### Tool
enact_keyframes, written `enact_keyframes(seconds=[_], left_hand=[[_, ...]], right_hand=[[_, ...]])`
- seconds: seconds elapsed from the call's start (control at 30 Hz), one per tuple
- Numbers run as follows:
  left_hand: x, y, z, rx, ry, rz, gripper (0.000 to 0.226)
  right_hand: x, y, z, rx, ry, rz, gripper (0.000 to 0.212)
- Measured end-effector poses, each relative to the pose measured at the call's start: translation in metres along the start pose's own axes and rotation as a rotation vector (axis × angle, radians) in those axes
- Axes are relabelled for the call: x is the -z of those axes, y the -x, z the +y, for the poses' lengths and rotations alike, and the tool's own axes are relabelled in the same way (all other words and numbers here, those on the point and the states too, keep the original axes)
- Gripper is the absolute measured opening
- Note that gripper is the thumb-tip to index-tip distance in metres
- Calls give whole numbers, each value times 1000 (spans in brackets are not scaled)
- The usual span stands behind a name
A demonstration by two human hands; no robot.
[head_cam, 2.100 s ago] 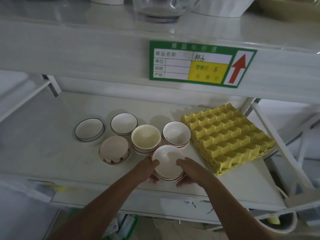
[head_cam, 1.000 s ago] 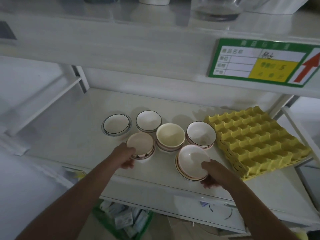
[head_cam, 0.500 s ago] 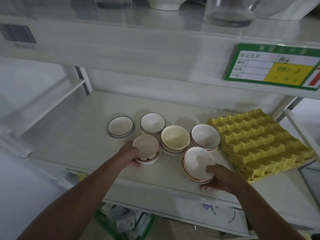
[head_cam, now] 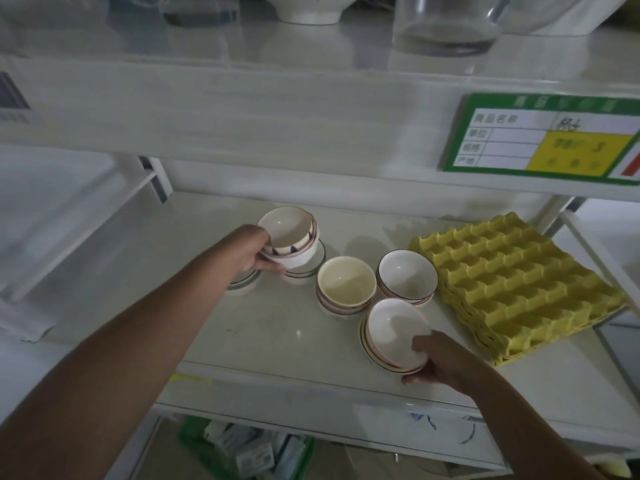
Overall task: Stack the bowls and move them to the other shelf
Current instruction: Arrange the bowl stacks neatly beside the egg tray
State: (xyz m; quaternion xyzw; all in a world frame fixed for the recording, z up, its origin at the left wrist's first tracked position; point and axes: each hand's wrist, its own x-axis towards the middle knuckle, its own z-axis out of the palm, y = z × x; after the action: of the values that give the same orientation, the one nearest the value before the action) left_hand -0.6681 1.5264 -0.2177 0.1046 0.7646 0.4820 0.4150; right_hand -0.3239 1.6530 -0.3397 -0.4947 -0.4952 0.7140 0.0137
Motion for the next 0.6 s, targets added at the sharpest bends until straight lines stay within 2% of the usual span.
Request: enact_keyframes(seconds=[0.1, 0.23, 0.37, 0.53, 0.6], left_hand=[[-6, -20, 8, 19, -29, 41, 41], [-18, -36, 5, 23, -25, 79, 41], [-30, -47, -2, 32, -54, 104, 40], [-31, -48, -4, 67, -80, 139, 26], [-29, -53, -9, 32, -169, 165, 24]], right_hand=[[0, 0, -1, 1, 19, -9, 74], [1, -1, 0, 5, 40, -22, 57], [2, 0, -3, 10, 58, -27, 74], [3, -3, 0, 19, 18, -30, 76], [3, -4, 1, 15, 22, -25, 76]])
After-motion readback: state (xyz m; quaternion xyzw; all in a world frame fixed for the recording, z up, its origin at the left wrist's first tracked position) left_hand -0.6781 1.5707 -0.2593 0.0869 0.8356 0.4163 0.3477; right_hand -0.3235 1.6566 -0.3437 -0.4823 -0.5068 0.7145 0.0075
